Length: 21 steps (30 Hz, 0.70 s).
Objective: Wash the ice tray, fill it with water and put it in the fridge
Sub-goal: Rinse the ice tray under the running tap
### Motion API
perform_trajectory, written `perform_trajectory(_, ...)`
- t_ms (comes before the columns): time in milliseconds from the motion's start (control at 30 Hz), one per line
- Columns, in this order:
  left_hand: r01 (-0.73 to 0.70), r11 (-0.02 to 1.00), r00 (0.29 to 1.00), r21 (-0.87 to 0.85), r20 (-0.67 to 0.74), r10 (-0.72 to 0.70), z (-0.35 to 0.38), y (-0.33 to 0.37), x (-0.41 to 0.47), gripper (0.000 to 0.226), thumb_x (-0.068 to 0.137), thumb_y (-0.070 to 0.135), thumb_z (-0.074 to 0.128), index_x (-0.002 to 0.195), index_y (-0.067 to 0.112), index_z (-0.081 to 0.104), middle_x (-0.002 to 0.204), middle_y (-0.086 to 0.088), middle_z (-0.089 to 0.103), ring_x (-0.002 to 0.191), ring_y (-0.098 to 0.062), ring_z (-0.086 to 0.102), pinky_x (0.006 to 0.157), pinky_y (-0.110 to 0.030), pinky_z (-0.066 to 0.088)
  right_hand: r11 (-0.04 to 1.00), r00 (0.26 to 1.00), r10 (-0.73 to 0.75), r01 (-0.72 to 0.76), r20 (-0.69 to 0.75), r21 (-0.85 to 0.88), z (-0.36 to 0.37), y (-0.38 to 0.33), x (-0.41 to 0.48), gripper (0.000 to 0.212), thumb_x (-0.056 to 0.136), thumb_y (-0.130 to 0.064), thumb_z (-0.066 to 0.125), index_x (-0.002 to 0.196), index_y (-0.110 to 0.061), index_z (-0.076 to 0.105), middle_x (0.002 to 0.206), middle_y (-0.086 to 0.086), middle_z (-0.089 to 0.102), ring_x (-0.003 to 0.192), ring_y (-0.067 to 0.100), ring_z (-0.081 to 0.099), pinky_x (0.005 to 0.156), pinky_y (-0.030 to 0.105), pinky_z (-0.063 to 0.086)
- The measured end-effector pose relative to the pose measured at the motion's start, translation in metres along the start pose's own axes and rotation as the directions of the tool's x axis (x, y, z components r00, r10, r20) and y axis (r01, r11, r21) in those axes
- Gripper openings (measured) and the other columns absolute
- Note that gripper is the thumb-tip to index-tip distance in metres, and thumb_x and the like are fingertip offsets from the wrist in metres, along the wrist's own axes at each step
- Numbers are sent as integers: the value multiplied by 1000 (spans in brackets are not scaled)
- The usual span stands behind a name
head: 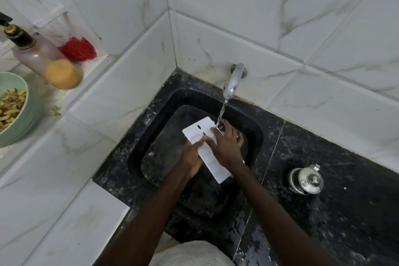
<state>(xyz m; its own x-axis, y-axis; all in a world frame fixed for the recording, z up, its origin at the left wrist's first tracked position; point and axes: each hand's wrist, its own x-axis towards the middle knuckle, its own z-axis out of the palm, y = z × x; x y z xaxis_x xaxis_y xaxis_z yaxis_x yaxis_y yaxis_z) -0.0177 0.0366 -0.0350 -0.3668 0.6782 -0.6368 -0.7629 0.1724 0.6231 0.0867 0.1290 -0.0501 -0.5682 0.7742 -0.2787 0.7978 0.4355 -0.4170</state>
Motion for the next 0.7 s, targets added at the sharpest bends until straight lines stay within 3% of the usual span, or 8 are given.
perform_trajectory(133,-47,999,999,25,-26,48,-2,6,6,41,106,-3,45,146,-12,44,119,-25,62,99,-35,63,97,-53,50,996,993,-84,86,87,-15,2,1,-4,65,97,-78,26,149,-45,46,173,3,11,159,29,8,122,70,0)
perform_trajectory(267,22,999,999,25,32,-22,-2,0,-1,33,106,0,43,138,-6,49,121,-26,59,107,-38,59,108,-61,42,1000,1000,12,-12,-13,-14,-4,11,0,55,102,-70,32,141,-41,57,172,2,12,158,29,10,122,71,1)
perform_trajectory(400,56,991,998,119,-13,-55,1,-1,4,26,109,3,38,124,-6,56,112,-26,62,106,-40,58,93,-44,55,999,995,-30,26,95,43,3,4,-2,51,106,-64,30,148,-44,51,173,2,8,160,28,6,123,69,2)
perform_trajectory(467,40,996,999,85,-21,-38,-4,-4,8,37,109,6,39,141,-12,47,130,-38,55,117,-45,54,107,-59,47,997,997,-54,50,60,66,3,9,-6,42,108,-54,35,142,-44,56,172,3,13,159,26,11,124,66,4)
perform_trajectory(533,13,999,1000,32,-21,-12,-9,-4,9,43,108,6,45,148,-8,42,139,-37,53,122,-47,55,113,-69,40,995,998,-24,29,-55,97,1,15,-10,34,106,-42,43,134,-38,63,170,3,21,156,26,19,125,62,11)
perform_trajectory(600,-17,999,999,33,-40,18,-10,-4,10,44,107,5,48,149,-5,43,139,-33,57,123,-47,57,111,-68,43,995,994,21,-10,-108,102,0,19,-13,32,104,-37,47,130,-35,65,168,3,24,155,25,22,124,59,14)
perform_trajectory(700,-12,999,999,49,-44,14,-6,-3,13,44,107,6,49,150,-3,44,143,-31,56,127,-47,57,113,-66,43,995,998,51,-47,-38,88,3,15,-13,37,103,-40,47,136,-37,64,171,3,18,156,26,17,124,61,10)
